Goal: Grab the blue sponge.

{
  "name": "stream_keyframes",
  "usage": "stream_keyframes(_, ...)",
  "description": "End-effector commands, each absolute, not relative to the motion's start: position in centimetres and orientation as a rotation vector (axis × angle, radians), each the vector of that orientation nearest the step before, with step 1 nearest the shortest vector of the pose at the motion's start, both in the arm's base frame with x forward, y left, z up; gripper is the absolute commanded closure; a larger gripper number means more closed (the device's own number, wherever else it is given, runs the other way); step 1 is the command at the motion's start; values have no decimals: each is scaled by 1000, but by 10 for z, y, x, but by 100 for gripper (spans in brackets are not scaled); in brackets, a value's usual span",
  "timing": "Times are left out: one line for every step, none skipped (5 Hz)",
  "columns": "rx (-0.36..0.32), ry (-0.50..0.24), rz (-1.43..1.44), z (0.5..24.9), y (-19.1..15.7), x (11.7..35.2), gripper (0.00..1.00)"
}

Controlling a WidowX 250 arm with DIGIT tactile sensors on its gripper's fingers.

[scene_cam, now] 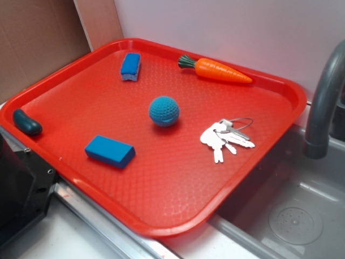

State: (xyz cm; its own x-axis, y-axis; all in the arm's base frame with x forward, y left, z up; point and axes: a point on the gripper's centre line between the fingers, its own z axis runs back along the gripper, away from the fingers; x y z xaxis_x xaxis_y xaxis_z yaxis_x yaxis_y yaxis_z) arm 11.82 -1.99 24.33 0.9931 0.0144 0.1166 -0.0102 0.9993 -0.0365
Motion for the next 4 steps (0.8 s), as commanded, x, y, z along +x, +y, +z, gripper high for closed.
stream_keyframes(-36, -117, 12, 243, -20, 118, 0)
stream_keyframes(-36, -117, 12, 243, -20, 118, 0)
stream_keyframes(-36, -117, 12, 243, -20, 118, 0)
stream_keyframes(-94, -105, -103, 221, -52, 146, 0)
